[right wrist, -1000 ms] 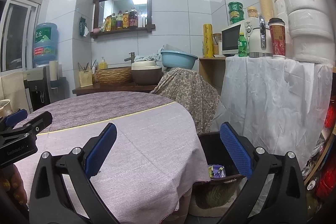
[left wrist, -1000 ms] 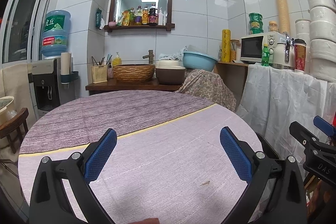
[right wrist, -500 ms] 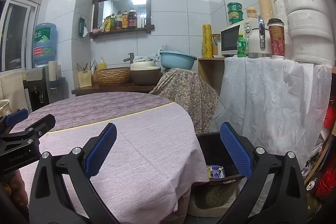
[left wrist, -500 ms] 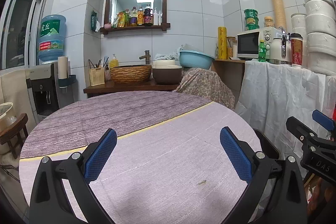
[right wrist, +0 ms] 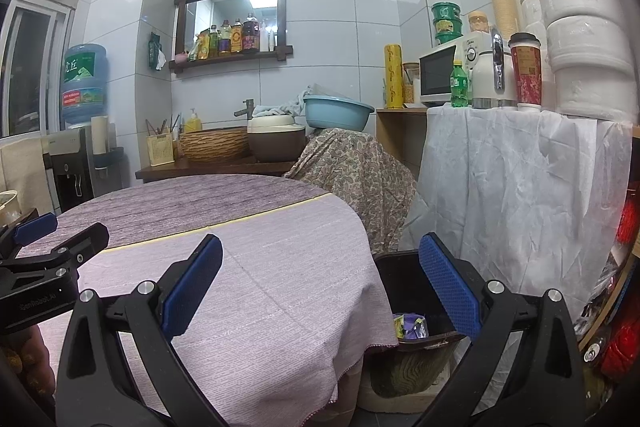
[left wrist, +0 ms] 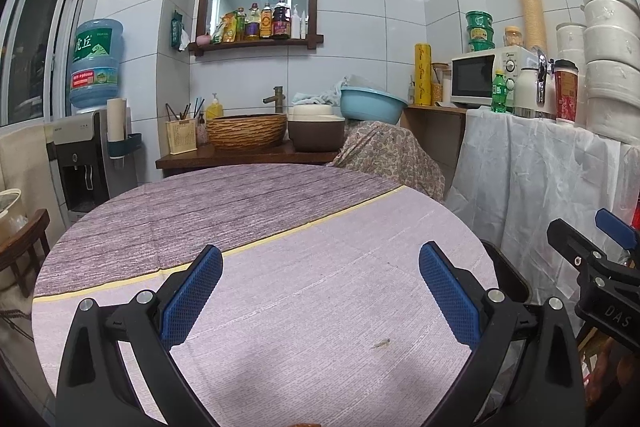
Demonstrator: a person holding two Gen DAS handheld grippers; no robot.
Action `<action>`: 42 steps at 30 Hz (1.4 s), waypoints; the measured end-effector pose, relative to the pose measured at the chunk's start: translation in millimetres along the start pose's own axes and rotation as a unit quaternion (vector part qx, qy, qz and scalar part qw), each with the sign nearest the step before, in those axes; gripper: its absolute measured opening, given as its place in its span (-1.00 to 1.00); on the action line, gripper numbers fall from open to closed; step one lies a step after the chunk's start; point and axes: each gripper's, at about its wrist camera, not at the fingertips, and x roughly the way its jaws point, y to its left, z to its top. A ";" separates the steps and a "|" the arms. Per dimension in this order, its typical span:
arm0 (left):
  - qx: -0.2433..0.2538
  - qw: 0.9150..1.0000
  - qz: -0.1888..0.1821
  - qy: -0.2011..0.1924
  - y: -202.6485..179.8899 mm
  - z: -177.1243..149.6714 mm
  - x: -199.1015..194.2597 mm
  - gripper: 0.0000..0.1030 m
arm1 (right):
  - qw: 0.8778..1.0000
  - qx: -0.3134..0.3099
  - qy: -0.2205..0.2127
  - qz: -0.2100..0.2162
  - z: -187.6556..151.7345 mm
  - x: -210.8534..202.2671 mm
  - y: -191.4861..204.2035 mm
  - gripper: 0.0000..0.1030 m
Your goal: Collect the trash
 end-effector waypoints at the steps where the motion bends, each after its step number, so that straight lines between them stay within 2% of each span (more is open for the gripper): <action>1: 0.000 1.000 0.000 0.000 0.0 0.2 0.1 0.89 | 1.000 0.000 0.000 0.000 -0.3 0.0 -0.1 0.89; 42: 0.006 1.000 0.001 0.001 1.3 -2.4 0.2 0.89 | 1.000 0.000 0.004 0.001 -3.3 -0.3 2.3 0.89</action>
